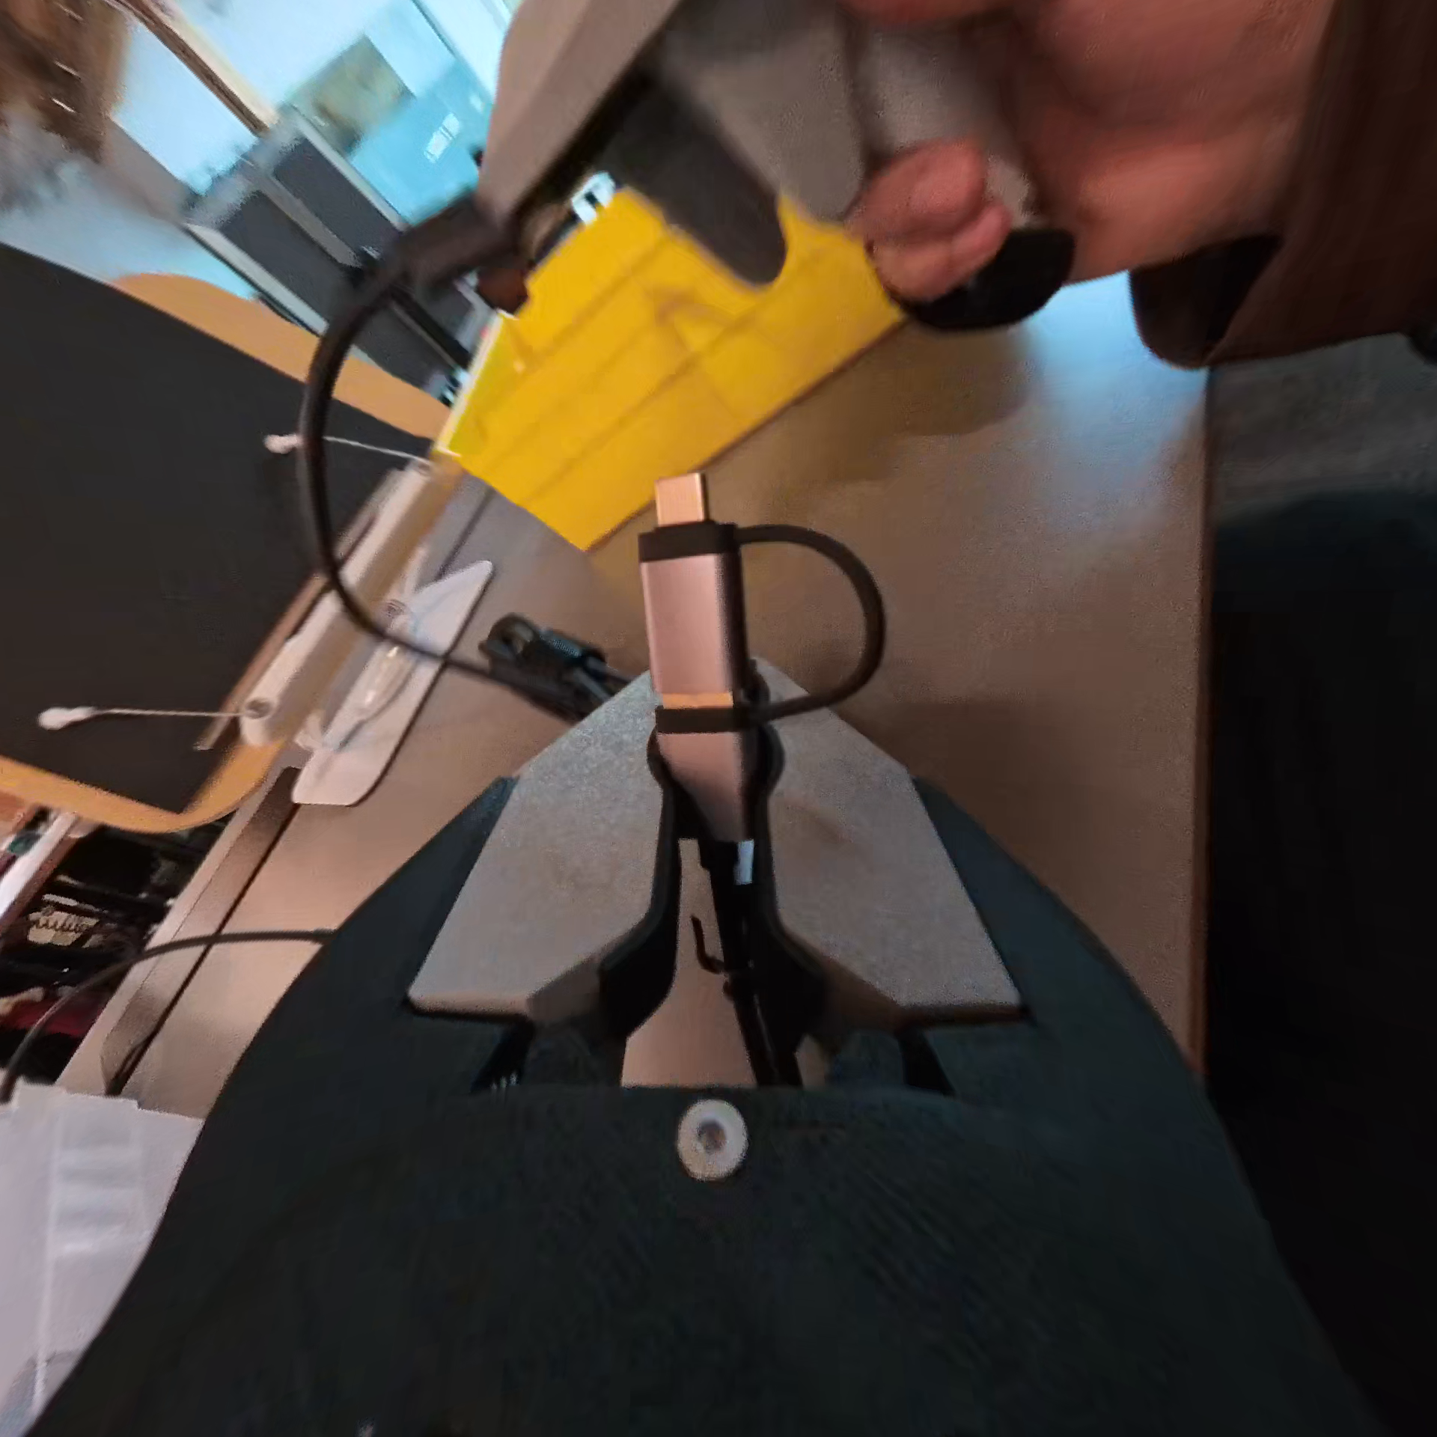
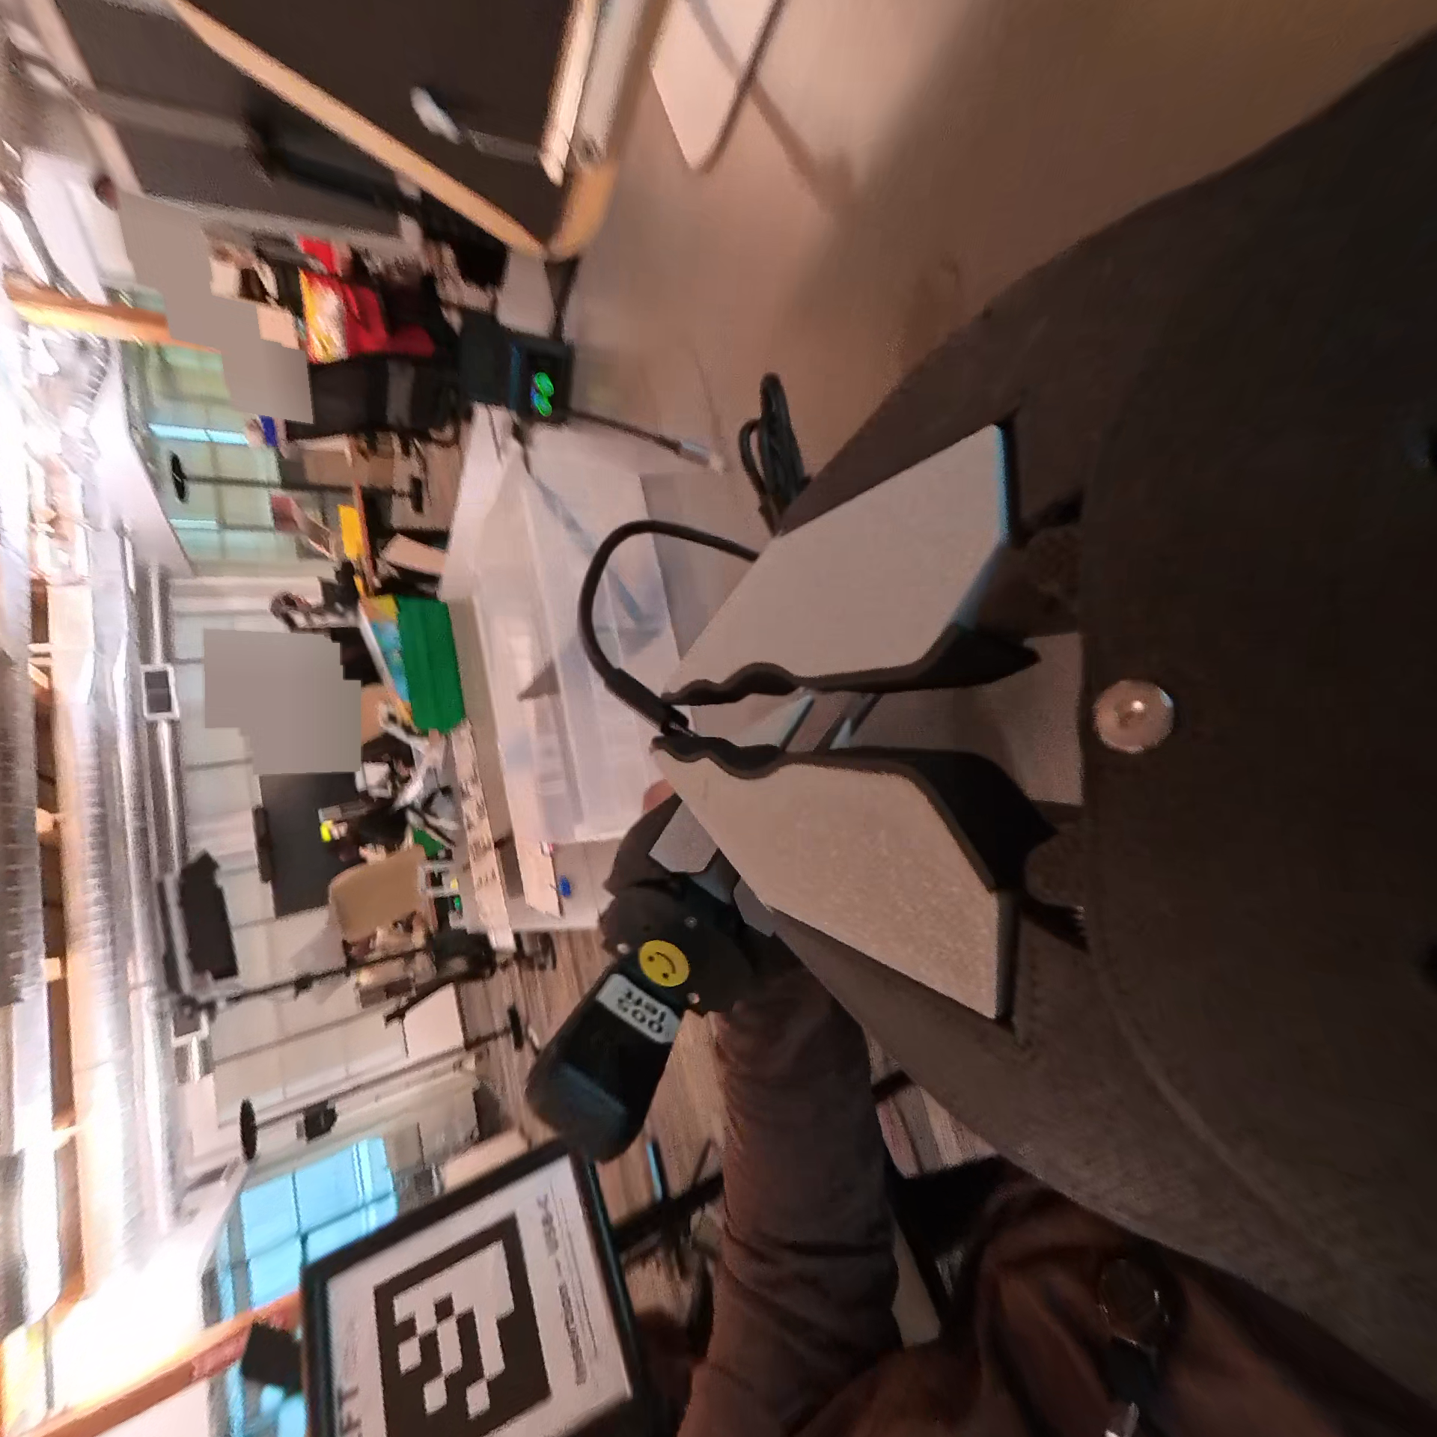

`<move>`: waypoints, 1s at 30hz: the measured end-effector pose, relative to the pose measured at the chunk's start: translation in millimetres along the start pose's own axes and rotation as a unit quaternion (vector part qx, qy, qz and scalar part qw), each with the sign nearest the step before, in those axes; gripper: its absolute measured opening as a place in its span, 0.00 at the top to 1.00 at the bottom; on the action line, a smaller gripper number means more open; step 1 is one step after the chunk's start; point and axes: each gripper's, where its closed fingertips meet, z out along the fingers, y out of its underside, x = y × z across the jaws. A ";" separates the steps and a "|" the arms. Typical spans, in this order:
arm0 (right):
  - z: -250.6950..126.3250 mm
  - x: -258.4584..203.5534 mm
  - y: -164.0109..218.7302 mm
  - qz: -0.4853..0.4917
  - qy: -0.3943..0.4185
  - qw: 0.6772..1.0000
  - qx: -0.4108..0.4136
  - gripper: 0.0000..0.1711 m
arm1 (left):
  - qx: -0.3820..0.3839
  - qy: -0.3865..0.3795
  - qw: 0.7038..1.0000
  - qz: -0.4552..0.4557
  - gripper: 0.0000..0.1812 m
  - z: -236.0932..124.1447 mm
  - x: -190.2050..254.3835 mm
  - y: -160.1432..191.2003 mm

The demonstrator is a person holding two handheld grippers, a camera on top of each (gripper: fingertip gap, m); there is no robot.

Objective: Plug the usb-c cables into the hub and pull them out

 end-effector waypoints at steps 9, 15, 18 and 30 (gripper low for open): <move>-145.5 15.8 -107.9 -0.125 0.227 0.964 0.065 0.98 | 0.064 -0.173 0.983 0.006 0.93 -26.0 -57.8 -1.6; -210.8 59.9 -91.8 -0.094 0.329 0.939 0.017 0.98 | 0.053 -0.160 0.986 0.001 0.94 -21.6 -53.0 2.0; -213.7 83.5 -68.0 -0.038 0.314 0.949 0.004 0.98 | 0.056 -0.160 0.986 -0.002 0.94 -21.6 -53.2 1.8; -255.2 163.3 33.9 0.194 0.446 0.863 -0.134 0.84 | 0.085 -0.137 0.984 -0.077 0.94 -25.4 -60.6 4.1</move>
